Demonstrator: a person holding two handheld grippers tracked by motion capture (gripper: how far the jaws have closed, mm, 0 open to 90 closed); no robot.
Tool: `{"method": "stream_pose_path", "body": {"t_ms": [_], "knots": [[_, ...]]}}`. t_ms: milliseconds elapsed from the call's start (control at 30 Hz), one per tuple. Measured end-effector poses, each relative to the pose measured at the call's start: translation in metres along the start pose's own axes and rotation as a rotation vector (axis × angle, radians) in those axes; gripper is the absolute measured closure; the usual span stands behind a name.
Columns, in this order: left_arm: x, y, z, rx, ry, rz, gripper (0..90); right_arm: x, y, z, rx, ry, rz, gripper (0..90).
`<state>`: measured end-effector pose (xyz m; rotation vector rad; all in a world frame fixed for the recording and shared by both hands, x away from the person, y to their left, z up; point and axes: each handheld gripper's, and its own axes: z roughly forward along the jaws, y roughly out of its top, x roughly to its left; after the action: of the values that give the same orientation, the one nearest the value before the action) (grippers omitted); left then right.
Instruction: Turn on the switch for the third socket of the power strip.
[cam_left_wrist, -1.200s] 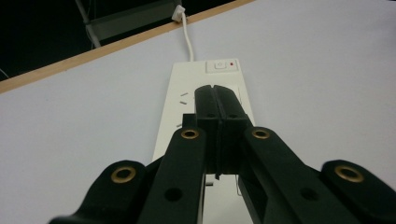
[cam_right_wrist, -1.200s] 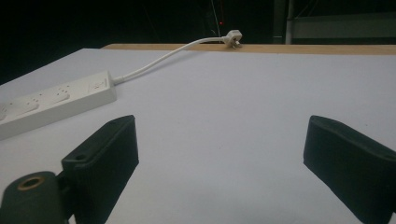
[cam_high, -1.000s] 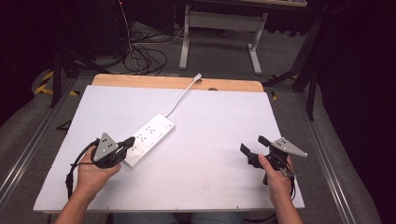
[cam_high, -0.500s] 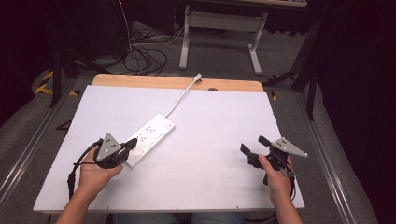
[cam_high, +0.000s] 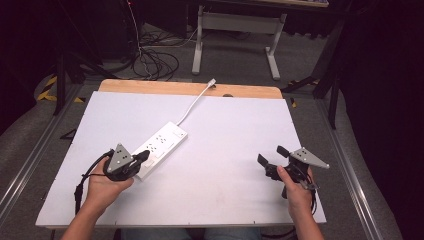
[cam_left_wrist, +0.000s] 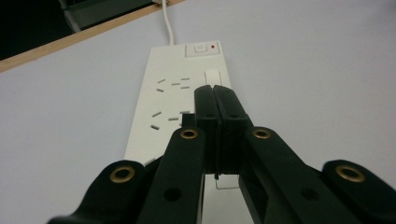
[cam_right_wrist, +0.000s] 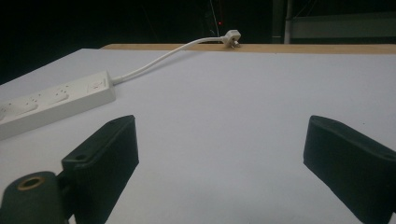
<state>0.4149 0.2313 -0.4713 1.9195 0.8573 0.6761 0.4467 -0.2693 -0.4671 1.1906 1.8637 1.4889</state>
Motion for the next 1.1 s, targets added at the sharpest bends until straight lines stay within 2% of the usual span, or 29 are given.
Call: {"method": "stream_pose_path", "body": {"t_ms": [600,1100], "knots": [[-0.002,-0.004,0.01,0.089,-0.019,0.021,88.7,0.0,-0.001,-0.003,0.001,-0.006,-0.002,10.7],[-0.004,-0.005,0.016,0.133,-0.019,0.045,88.4,-0.001,-0.002,-0.005,0.002,-0.011,-0.001,10.9]]}}
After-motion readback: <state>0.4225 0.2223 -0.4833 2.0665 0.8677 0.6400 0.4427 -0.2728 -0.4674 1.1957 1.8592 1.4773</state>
